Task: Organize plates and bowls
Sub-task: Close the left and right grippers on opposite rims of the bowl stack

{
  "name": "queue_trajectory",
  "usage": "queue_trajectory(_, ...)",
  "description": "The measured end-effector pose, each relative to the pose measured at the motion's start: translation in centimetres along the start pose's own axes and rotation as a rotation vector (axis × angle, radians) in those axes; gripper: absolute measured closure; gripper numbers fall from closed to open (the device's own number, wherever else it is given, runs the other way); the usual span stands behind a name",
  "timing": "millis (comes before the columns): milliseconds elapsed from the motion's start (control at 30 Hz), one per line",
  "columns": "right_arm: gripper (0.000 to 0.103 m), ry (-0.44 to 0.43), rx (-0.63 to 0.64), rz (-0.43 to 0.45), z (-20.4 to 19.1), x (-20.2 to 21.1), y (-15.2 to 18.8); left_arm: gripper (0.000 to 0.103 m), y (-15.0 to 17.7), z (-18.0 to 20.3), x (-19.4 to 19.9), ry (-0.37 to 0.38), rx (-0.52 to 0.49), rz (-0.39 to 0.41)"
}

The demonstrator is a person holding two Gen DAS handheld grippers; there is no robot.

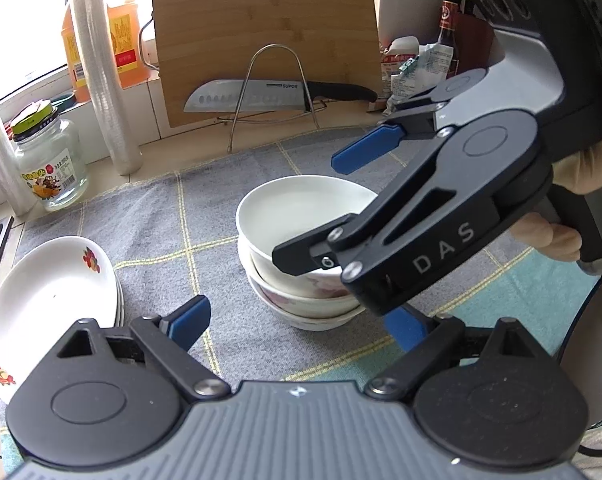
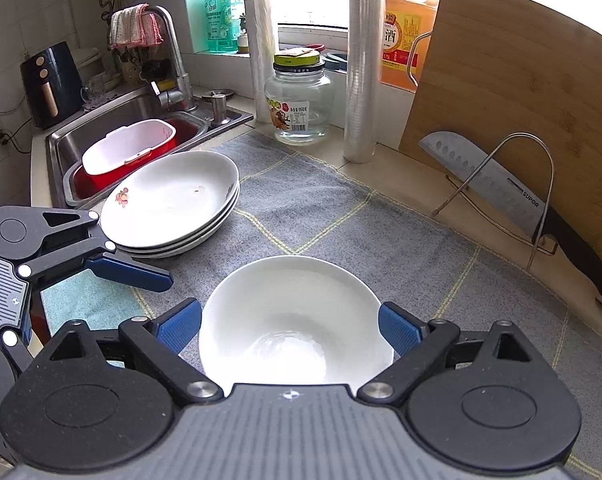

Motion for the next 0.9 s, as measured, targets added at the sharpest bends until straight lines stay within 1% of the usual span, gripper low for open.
queue_trajectory(133, 0.001, 0.018, -0.013, 0.026, -0.3, 0.9, 0.7, 0.010, 0.9, -0.5, -0.3, 0.015, -0.009, 0.011)
queue_trajectory(267, 0.000, 0.050, -0.021, 0.046, -0.3, 2.2, 1.8, 0.010, 2.0, -1.2, -1.3, 0.036, -0.016, 0.013)
queue_trajectory(400, 0.000, 0.068, -0.040, 0.041, 0.0, 3.2, 3.4, 0.010, 3.0, -1.8, -3.4, 0.060, -0.026, -0.020)
queue_trajectory(500, 0.000, 0.084, -0.044, 0.022, 0.2, 3.4, 4.9, 0.010, 3.5, -1.6, -4.8, 0.066, -0.064, -0.039)
queue_trajectory(667, 0.000, 0.138, -0.068, -0.047, 1.1, 1.4, 7.8, 0.009, 3.7, -1.7, -7.0, 0.099, -0.089, -0.080)
queue_trajectory(700, 0.000, 0.154, -0.069, -0.061, 1.4, 0.8, 8.3, 0.008, 3.7, -1.7, -7.1, 0.096, -0.103, -0.076)
queue_trajectory(767, 0.000, 0.186, -0.071, -0.096, 1.7, -0.6, 9.3, 0.003, 3.6, -1.7, -7.4, 0.104, -0.117, -0.081)
queue_trajectory(833, 0.000, 0.193, -0.076, -0.122, 2.0, -1.8, 10.0, 0.001, 3.5, -1.7, -7.6, 0.107, -0.123, -0.078)
queue_trajectory(900, 0.000, 0.192, -0.089, -0.139, 2.4, -2.7, 10.6, 0.001, 3.5, -1.8, -7.8, 0.118, -0.136, -0.071)
Point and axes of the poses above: each gripper's, at about its wrist camera, not at the fingertips, and x roughly against the way its jaws point, z to its right, y to its underside, the point moved 2 cm from there along -x, roughly the way its jaws point, and after that the axes turned 4 degrees about -x, right-handed, at the moved point
